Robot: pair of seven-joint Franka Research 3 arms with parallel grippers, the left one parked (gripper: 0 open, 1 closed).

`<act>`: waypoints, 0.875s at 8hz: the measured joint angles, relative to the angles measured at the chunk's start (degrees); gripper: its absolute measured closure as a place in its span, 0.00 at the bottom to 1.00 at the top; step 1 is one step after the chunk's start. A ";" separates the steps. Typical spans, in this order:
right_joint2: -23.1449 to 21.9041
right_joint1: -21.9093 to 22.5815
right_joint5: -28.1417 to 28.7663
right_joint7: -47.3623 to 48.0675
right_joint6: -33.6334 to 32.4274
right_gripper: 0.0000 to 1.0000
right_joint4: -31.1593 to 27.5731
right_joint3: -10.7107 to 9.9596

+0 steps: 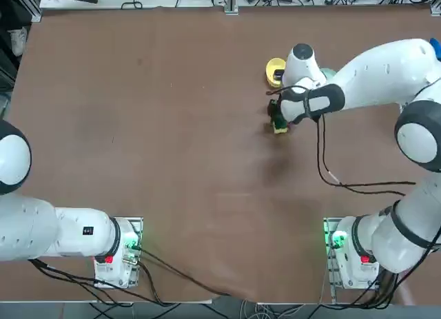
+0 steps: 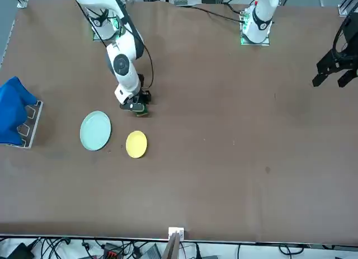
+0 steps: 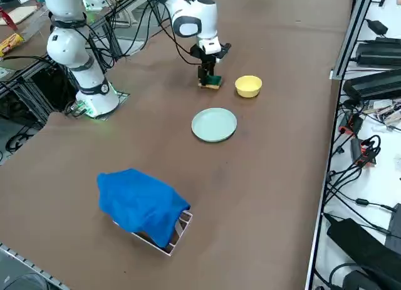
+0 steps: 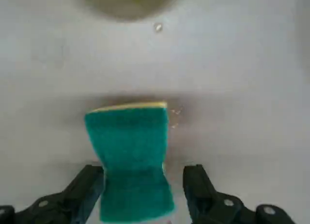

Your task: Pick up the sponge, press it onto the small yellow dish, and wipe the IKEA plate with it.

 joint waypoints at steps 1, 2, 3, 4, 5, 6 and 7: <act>-2.30 -0.10 0.00 0.00 -2.70 0.00 0.64 -0.43; -4.81 -0.28 0.00 0.00 -5.02 0.00 1.08 -0.61; -7.15 -0.91 -0.01 -0.04 -7.03 0.00 1.52 -0.66; -9.22 -2.10 -0.07 -0.79 -9.47 0.00 2.41 -0.77; -10.90 -3.88 -0.07 -2.17 -13.28 0.00 4.12 -0.85; -12.20 -6.03 -0.08 -3.95 -17.93 0.00 6.68 -0.92; -13.10 -8.17 -0.10 -5.83 -22.66 0.00 9.99 -0.99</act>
